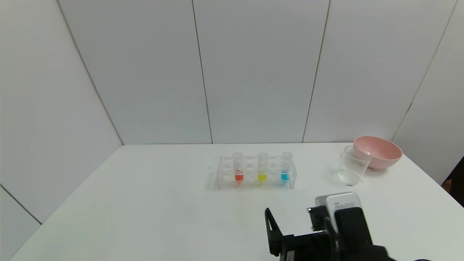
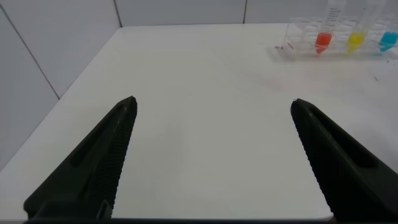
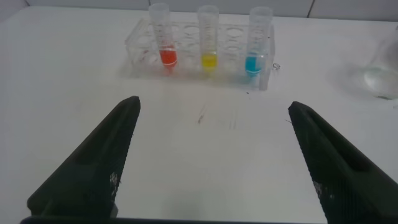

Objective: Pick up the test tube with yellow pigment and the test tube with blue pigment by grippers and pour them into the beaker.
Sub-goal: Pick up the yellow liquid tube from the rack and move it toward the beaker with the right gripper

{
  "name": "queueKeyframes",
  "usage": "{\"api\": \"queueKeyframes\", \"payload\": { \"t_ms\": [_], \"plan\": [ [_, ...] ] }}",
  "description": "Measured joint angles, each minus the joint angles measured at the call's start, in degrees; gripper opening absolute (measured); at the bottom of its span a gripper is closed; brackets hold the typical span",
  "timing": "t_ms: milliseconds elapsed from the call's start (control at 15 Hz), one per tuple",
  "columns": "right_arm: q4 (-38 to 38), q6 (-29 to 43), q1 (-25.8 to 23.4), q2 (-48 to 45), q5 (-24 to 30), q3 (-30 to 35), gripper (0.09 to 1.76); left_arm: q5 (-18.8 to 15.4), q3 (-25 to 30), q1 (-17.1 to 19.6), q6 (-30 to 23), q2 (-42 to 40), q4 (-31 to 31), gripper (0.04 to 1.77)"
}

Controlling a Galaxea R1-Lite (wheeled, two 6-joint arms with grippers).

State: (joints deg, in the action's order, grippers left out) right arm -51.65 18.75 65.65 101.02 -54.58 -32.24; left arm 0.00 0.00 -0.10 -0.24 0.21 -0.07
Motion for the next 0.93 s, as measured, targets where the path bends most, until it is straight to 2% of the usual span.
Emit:
{"api": "queueKeyframes", "payload": {
  "t_ms": [200, 400, 600, 933],
  "plan": [
    [-0.6, 1.45, 2.02, 6.06, -0.93, -3.23, 1.71, -0.05, 0.0, 0.0, 0.02, 0.0, 0.0, 1.76],
    [-0.71, 1.63, 1.79, 11.08, 0.35, -7.23, 1.71, -0.02, 0.0, 0.0, 0.0, 0.0, 0.0, 1.76],
    [-0.51, -0.61, -2.01, 15.62, 2.79, -11.08, 1.71, 0.0, 0.0, 0.0, 0.02, 0.0, 0.0, 1.76],
    [-0.6, -3.38, -10.65, 19.76, 10.57, -18.01, 1.71, -0.02, 0.0, 0.0, 0.0, 0.0, 0.0, 1.76]
  ]
}}
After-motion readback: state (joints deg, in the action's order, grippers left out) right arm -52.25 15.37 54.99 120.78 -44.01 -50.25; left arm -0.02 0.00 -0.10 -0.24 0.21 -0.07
